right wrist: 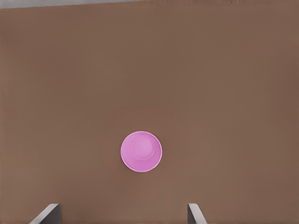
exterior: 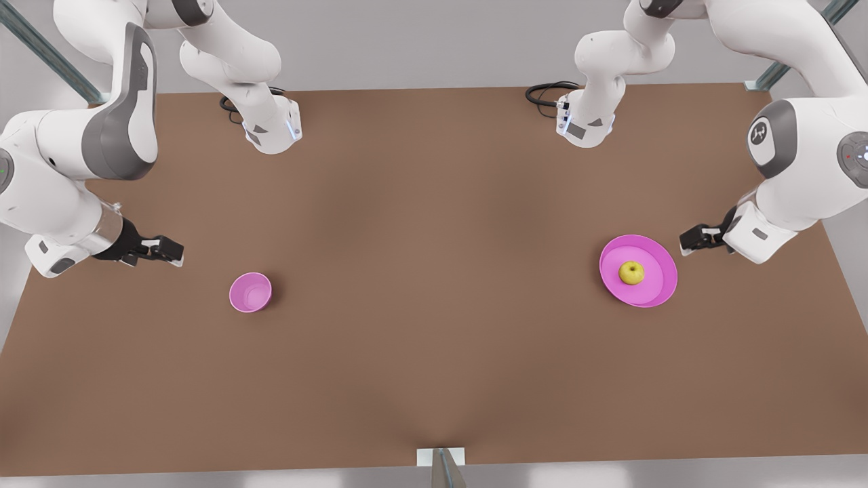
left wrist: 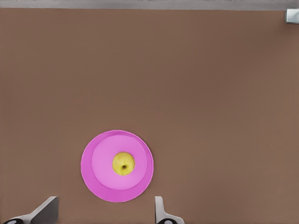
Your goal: Use the left arm to pick up the apple from the plate, transfer it to the gripper of the right arm, and then use the right arm to place it into the bowl
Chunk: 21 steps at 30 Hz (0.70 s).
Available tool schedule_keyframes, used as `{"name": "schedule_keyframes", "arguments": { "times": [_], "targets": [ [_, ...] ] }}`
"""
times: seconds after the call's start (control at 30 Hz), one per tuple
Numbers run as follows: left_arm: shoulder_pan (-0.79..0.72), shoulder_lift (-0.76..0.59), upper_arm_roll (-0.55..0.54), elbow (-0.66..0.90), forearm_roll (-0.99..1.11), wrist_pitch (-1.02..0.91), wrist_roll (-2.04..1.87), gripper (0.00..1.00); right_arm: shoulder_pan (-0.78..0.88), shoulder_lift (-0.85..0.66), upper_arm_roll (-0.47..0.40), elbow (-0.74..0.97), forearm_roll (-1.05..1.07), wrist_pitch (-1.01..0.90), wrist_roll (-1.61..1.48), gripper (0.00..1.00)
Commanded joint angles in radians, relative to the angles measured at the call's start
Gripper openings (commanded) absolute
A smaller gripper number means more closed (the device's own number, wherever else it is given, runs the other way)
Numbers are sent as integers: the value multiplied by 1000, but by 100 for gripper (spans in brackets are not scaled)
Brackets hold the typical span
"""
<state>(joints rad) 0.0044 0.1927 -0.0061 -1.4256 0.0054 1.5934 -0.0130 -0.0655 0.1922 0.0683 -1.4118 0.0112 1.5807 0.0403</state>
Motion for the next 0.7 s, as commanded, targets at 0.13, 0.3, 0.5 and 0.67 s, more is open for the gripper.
{"name": "schedule_keyframes", "arguments": {
  "times": [0.13, 0.3, 0.5, 0.67],
  "targets": [
    [3, 2, -2, -262, -7, 246, 15, 100, -1, 0, -1, 0, 1, 8, 12, 100],
    [22, -30, 0, -598, -13, 621, 11, 100, 1, 0, 1, 0, 3, 8, 21, 100],
    [43, 10, 0, -832, -21, 964, 18, 100, -1, 0, -1, 0, 3, 8, 20, 100],
    [58, 42, 0, -846, -21, 993, 19, 100, -1, 0, -1, 0, 3, 7, 18, 100]
  ]
}}
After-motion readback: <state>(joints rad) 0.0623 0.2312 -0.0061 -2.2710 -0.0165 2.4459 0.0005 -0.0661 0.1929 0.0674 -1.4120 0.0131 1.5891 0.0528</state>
